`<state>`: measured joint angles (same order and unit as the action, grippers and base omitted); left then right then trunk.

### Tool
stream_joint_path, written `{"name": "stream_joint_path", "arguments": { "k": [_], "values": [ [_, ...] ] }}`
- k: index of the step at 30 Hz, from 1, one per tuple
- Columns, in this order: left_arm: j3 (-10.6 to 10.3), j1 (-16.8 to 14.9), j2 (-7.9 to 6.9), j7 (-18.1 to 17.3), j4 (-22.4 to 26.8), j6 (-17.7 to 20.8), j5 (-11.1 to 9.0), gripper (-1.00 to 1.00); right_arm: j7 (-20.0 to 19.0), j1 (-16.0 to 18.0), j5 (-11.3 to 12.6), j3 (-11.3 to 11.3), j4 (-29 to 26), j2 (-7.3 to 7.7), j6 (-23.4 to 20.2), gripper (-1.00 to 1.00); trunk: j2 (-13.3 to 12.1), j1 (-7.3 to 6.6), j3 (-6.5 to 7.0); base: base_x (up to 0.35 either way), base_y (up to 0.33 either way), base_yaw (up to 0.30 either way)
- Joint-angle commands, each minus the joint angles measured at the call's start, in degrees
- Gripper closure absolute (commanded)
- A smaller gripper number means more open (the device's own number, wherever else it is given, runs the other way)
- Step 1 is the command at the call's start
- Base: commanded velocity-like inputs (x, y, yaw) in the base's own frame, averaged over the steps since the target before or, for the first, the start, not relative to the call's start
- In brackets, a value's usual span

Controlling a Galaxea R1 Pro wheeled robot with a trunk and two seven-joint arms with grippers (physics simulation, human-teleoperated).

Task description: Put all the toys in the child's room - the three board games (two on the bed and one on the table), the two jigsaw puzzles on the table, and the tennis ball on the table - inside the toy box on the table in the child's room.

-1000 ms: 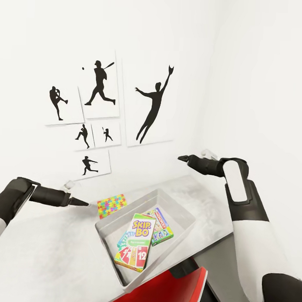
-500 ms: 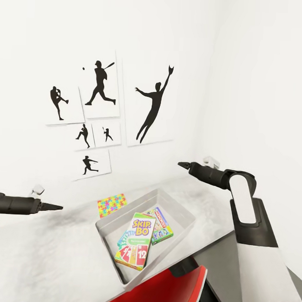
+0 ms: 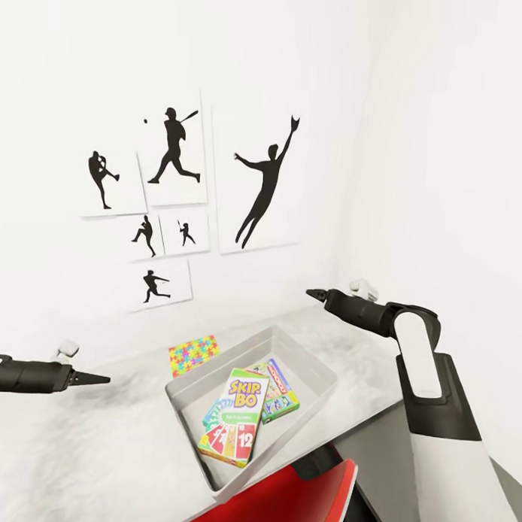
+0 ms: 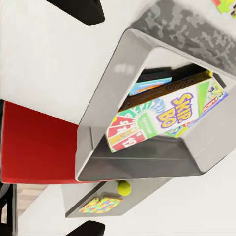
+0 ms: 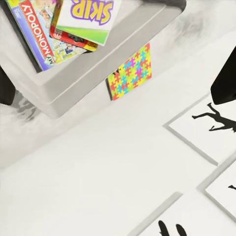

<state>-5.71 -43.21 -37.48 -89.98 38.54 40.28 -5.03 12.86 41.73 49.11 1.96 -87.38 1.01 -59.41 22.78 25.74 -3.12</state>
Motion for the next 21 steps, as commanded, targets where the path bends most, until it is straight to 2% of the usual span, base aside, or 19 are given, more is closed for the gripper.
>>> {"name": "stream_joint_path", "arguments": {
  "k": [1,5,6,9,10,12,13,16,18,21],
  "values": [
    [-0.3,0.0,0.58,0.0,0.0,0.8,-0.5,-1.0,0.9,0.1,0.5,-0.1,0.1,-0.08,-0.2,-1.0,0.1,0.04,-0.06,0.0,0.0,-0.028],
    [-0.1,0.0,2.79,0.0,0.0,1.8,-0.3,-1.0,2.9,0.1,0.2,-0.4,0.8,-0.4,-0.1,-1.0,0.1,0.04,0.27,0.0,0.0,-0.014],
    [-0.1,0.0,3.77,0.7,0.0,2.6,-0.3,-1.0,4.2,0.1,0.1,-0.5,1.0,-0.49,-0.1,-1.0,0.1,0.04,0.35,0.0,0.0,-0.006],
    [0.0,-0.1,5.36,5.0,0.1,4.2,-0.3,-1.0,6.5,0.1,0.0,-0.5,1.5,-0.63,-0.1,-1.0,0.1,0.04,0.52,0.0,0.0,-0.004],
    [0.0,-0.2,6.43,8.6,0.3,5.4,-0.3,-1.0,8.0,0.1,0.0,-0.5,1.9,-0.69,-0.2,-1.0,0.1,0.04,0.55,0.0,0.0,-0.002],
    [0.1,-0.2,7.44,12.1,0.5,6.5,-0.3,-1.0,9.4,0.2,0.0,-0.5,2.4,-0.74,-0.2,-1.0,0.1,0.04,0.59,0.0,0.0,-0.001],
    [0.3,-0.3,8.32,15.2,0.7,7.4,-0.4,-1.0,10.7,0.2,0.0,-0.5,2.7,-0.81,-0.3,-1.0,0.1,0.04,0.6,0.0,0.0,0.0],
    [1.6,-0.3,9.95,19.2,1.2,8.7,-0.4,-1.0,13.1,0.2,0.0,-0.8,3.1,-0.86,-0.4,-1.0,0.1,0.04,0.63,0.0,0.0,0.0],
    [2.4,-0.3,10.9,20.4,1.7,9.2,-0.3,-1.0,14.2,0.2,0.0,-1.2,3.3,-0.88,-0.4,-1.0,0.1,0.04,0.63,0.0,0.0,0.0],
    [3.8,-0.3,13.45,22.9,2.5,10.6,-0.1,-1.0,17.3,0.5,0.0,-2.9,5.2,-0.88,-0.4,-1.0,0.1,0.04,0.64,0.0,0.0,0.0]
  ]
}}
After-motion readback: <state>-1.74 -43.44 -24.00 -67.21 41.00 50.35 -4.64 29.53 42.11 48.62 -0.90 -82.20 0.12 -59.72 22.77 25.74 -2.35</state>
